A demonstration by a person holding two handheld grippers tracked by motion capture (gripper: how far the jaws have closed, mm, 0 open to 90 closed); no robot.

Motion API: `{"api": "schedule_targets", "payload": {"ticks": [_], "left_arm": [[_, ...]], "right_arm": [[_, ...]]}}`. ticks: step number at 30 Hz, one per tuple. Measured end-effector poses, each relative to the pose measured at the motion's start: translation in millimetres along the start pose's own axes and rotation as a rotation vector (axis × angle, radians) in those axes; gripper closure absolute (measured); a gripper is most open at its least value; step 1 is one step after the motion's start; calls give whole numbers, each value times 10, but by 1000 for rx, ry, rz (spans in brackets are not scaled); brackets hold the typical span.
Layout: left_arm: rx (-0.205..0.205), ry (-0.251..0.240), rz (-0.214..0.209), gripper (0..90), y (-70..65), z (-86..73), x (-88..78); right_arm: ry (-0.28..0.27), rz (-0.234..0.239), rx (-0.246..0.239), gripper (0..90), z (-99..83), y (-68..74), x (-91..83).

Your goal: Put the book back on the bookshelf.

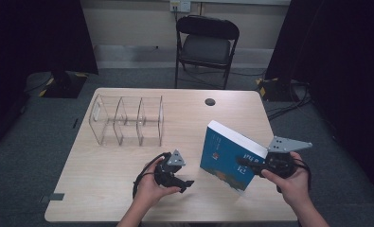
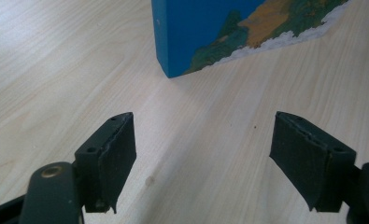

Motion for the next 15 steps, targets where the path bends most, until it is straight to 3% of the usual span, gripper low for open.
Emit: {"api": "schedule_targets", "payload": {"ticks": [9, 15], "left_arm": [[-5, 40, -12, 214, -18, -201, 123], [-14, 58, -4, 211, 14, -335, 155]], "right_arm": [[0, -9, -5, 615, 4, 0, -4], [-31, -12, -9, 616, 73, 36, 27]]}}
Point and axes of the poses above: each handheld gripper's, and its own axes: x roughly forward along the jaws, z roughly out of its top, y roughly to its left, the point moved 10 cm from there along x, roughly forward along the jaws, and after that the axes turned 3 degrees about y, right-handed, at the moved point
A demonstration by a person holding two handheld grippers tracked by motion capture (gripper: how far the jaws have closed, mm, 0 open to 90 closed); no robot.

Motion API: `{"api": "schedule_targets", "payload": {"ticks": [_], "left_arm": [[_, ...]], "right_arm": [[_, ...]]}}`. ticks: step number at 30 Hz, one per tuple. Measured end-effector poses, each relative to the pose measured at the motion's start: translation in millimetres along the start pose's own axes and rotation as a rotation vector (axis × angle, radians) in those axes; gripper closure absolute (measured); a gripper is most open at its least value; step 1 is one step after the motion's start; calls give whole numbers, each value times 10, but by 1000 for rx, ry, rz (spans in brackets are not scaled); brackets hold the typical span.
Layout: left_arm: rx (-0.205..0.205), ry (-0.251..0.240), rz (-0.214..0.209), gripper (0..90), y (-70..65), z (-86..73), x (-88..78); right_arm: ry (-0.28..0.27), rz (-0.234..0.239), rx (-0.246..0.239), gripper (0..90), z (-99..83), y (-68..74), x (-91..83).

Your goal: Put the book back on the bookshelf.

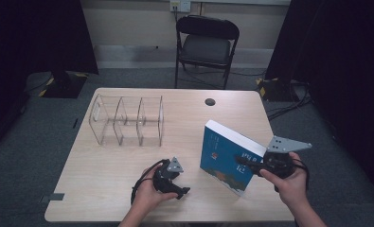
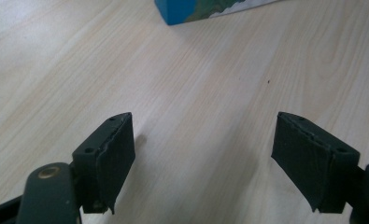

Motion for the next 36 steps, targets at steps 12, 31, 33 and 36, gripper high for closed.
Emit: {"api": "schedule_targets", "payload": {"ticks": [12, 31, 33, 36], "left_arm": [[-11, -10, -1, 211, -7, -48, -57], [-3, -8, -19, 209, -31, 56, -52], [9, -7, -22, 226, -26, 85, -60], [-6, -18, -40, 246, -34, 157, -68]], "right_arm": [[-47, 72, -28, 614, 163, 268, 50], [-23, 65, -23, 611, -135, 211, -154], [-16, 65, -21, 611, -134, 208, -153], [-11, 66, -22, 610, -139, 204, -157]]}}
Point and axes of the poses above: each handheld gripper's, and its own axes: x roughly forward along the jaws, z roughly out of its top, y roughly to its left, the point moved 10 cm from there along x, roughly forward along the jaws, and after that the axes turned 3 degrees about y, right-handed, at the moved point
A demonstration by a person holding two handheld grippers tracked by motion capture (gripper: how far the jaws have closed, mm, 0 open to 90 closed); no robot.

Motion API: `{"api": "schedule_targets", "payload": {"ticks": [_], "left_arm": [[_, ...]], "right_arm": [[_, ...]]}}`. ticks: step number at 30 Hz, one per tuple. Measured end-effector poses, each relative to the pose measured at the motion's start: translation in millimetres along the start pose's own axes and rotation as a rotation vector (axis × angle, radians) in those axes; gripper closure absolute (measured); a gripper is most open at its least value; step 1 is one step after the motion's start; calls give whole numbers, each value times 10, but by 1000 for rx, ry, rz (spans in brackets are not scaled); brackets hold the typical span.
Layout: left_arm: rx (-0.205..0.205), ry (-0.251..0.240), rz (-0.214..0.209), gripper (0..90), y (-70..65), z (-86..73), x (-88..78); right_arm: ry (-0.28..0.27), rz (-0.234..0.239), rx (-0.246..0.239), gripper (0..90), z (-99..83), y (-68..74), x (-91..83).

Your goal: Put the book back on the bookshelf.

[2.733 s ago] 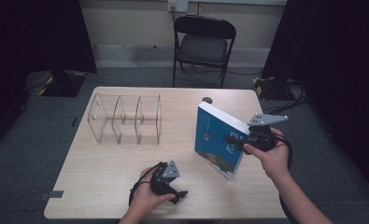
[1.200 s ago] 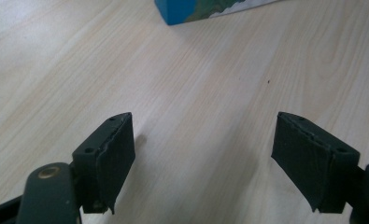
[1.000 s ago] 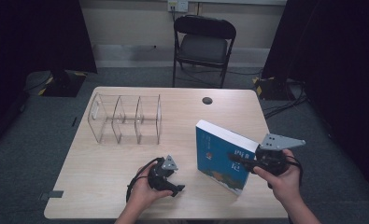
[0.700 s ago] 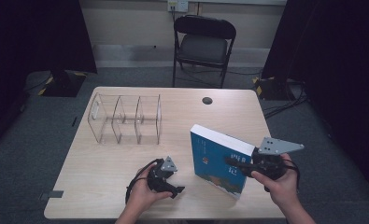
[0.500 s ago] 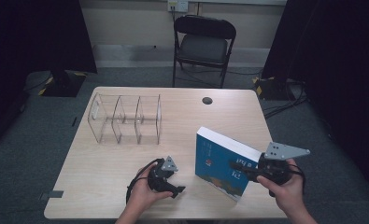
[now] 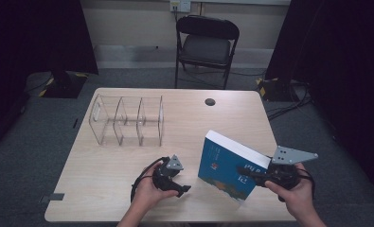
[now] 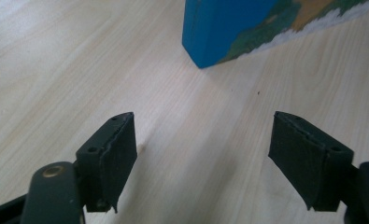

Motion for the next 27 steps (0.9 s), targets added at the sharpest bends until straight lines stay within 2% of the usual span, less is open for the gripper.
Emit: {"api": "schedule_targets", "payload": {"ticks": [1, 2, 8, 10, 14, 16, 17, 18, 21, 27], "left_arm": [[3, -3, -11, 253, -10, 25, 4], [4, 5, -4, 254, -12, 35, -2], [50, 2, -29, 304, -38, 204, -55], [73, 12, -28, 303, -16, 262, -95], [79, 5, -26, 290, -21, 412, -170], [114, 26, -21, 287, -9, 472, -222], [101, 8, -32, 281, -45, 534, -235], [123, 18, -34, 278, -43, 553, -256], [128, 2, -29, 270, -68, 668, -300], [159, 3, -43, 268, -145, 857, -346]], "right_arm": [[3, 1, -3, 610, 0, 4, 0], [3, 3, -5, 610, 2, 6, 2], [9, 6, -7, 609, -2, -5, -1], [9, 8, -9, 609, -1, -4, 0], [11, 9, -7, 609, -2, -9, -1], [11, 11, -7, 609, -2, -9, 0], [11, 11, -7, 609, -2, -9, 0], [11, 11, -7, 608, -2, -8, 0], [11, 10, -7, 608, -2, -8, -1], [10, 11, -7, 607, -3, -5, 0]]}}
Point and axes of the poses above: each handheld gripper's, and its own axes: x roughly forward along the jaws, z roughly out of its top, y roughly to its left, the point moved 10 cm from there along x, roughly forward along the jaws, and after that the axes turned 3 degrees about y, right-handed, at the moved point
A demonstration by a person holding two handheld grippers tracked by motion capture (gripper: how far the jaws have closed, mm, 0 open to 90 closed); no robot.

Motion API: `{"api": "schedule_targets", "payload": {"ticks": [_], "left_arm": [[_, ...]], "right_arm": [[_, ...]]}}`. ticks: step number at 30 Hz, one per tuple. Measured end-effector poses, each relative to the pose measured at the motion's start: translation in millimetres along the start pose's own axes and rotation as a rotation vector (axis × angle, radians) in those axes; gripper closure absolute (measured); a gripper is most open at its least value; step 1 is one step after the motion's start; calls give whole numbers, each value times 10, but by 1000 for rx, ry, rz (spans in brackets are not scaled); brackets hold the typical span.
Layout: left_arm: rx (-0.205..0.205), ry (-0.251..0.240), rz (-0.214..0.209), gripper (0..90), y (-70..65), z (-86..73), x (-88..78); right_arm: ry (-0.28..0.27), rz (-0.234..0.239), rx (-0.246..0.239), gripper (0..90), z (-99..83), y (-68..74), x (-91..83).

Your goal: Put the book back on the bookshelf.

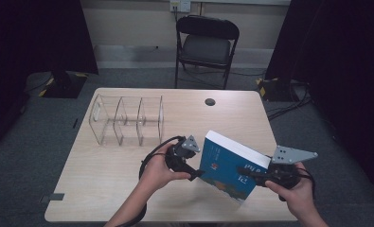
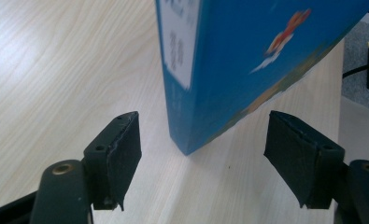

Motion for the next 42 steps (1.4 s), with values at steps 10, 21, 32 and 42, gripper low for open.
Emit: {"api": "schedule_targets", "payload": {"ticks": [10, 21, 32, 42], "left_arm": [[56, 14, -24, 260, -59, 203, -1], [65, -9, -30, 249, -3, 332, -101], [86, -15, -31, 252, 63, 551, -405], [148, -28, -49, 216, -2, 854, -451]], "right_arm": [[-2, 3, 3, 605, -1, -10, 0], [-10, 10, 6, 602, -4, -16, 0], [-12, 15, 11, 601, -4, -20, 1], [-7, 22, 5, 598, -8, -25, 0]]}}
Point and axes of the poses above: each handheld gripper's, and its own axes: x roughly forward along the jaws, z roughly out of its top, y roughly to its left, the point moved 10 cm from there along x, roughly forward along the jaws, and after that the axes turned 3 degrees about y, right-handed, at the moved point
